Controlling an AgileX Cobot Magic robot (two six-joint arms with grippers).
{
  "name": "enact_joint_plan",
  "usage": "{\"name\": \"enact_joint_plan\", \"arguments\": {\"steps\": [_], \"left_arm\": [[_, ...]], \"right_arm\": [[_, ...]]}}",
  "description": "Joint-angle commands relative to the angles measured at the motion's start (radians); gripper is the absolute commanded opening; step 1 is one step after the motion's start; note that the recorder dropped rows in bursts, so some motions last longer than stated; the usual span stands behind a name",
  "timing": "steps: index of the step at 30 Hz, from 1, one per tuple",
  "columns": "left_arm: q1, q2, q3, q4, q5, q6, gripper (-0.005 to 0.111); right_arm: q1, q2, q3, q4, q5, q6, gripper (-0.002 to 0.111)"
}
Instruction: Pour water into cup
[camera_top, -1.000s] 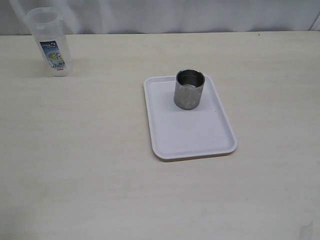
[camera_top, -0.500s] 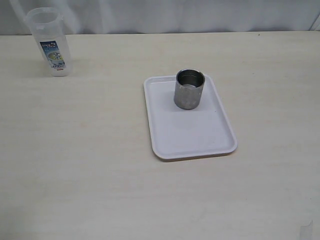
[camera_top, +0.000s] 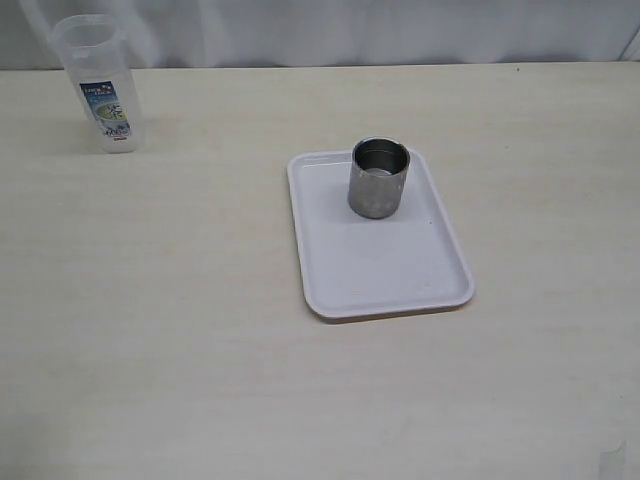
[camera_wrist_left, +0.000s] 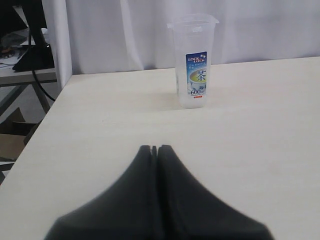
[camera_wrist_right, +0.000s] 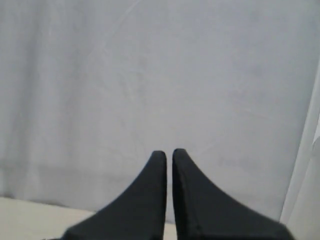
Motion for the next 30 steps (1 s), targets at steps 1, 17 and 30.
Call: {"name": "enact_joint_plan", "arguments": {"steps": [1, 17, 30], "left_arm": [[0.004, -0.002, 0.004, -0.002, -0.009, -0.002, 0.000], [0.004, -0.002, 0.004, -0.002, -0.009, -0.002, 0.000], [0.004, -0.002, 0.004, -0.002, -0.009, -0.002, 0.000]], "right_arm": [[-0.004, -0.005, 0.004, 0.006, 0.147, 0.009, 0.004], [-0.004, -0.005, 0.004, -0.071, 0.503, 0.161, 0.004], [-0.004, -0.005, 0.004, -0.080, 0.575, 0.225, 0.004]]}}
